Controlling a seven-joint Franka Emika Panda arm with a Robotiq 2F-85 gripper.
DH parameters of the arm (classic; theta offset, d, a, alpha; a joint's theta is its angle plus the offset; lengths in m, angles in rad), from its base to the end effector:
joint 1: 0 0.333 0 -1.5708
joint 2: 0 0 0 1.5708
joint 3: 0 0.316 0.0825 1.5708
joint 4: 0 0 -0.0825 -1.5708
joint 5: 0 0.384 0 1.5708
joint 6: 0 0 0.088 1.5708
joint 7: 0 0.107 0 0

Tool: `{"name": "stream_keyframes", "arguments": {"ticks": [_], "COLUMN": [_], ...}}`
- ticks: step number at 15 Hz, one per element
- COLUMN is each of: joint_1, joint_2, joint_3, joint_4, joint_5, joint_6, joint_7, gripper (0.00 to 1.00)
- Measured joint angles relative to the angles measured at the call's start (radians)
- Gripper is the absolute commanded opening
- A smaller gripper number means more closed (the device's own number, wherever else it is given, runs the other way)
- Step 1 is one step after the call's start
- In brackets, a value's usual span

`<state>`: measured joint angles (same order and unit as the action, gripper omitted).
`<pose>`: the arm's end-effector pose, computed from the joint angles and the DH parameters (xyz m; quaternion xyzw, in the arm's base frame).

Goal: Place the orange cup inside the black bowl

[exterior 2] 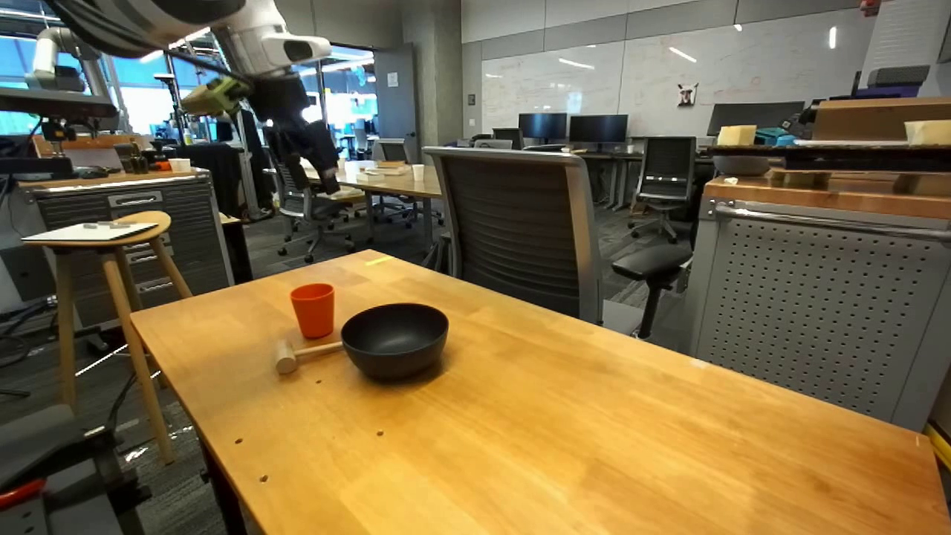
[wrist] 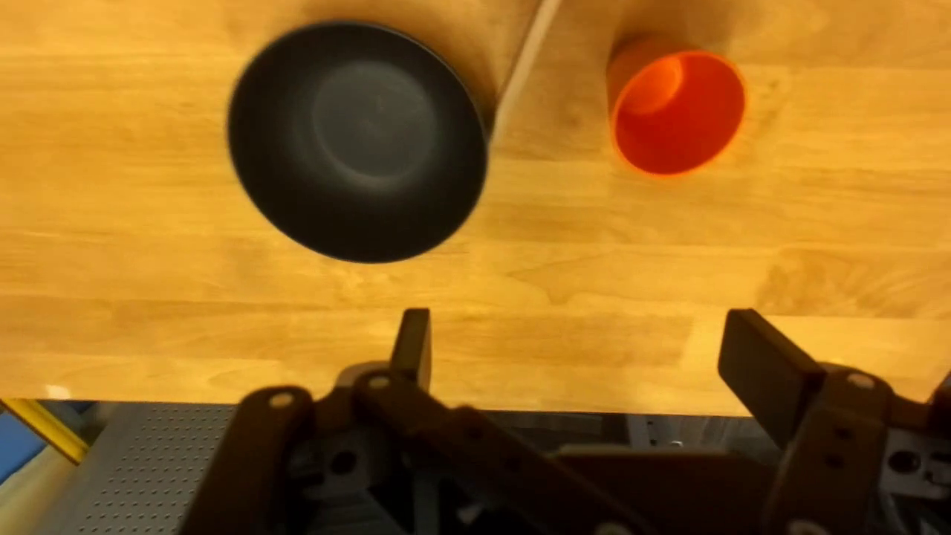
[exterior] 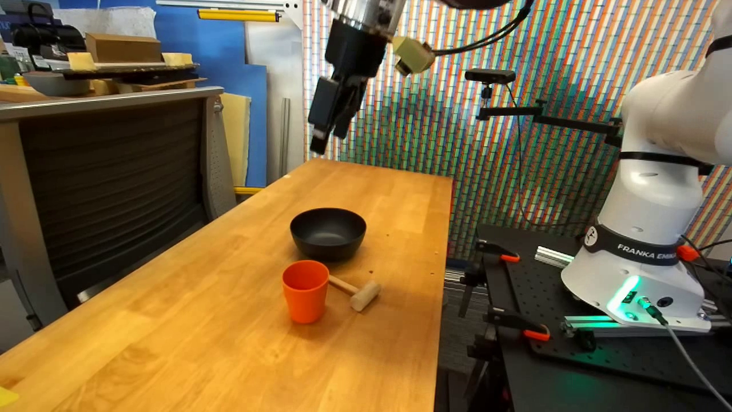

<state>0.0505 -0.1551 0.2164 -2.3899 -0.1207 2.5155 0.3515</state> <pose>0.4821 0.1341 0.4059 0.9888 0.0027 0.1483 0.0138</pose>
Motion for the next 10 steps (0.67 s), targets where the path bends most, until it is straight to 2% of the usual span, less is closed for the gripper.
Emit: {"name": "stream_keyframes", "arguments": {"ticks": [2,4,7,10], "joint_1": [0.027,0.053,0.084,0.118], "joint_2": [0.132,0.263,0.421,0.511], "joint_3": [0.007,0.006,-0.008,-0.052], "joint_4": [0.033,0.082,0.156,0.206], "joint_5": [0.016,0.038,0.079,0.081], "joint_6": [0.102,0.144,0.142,0.121], "joint_7": [0.026,0.032,0.033,0.053], "gripper": [1.0,1.0,1.0,1.0]}}
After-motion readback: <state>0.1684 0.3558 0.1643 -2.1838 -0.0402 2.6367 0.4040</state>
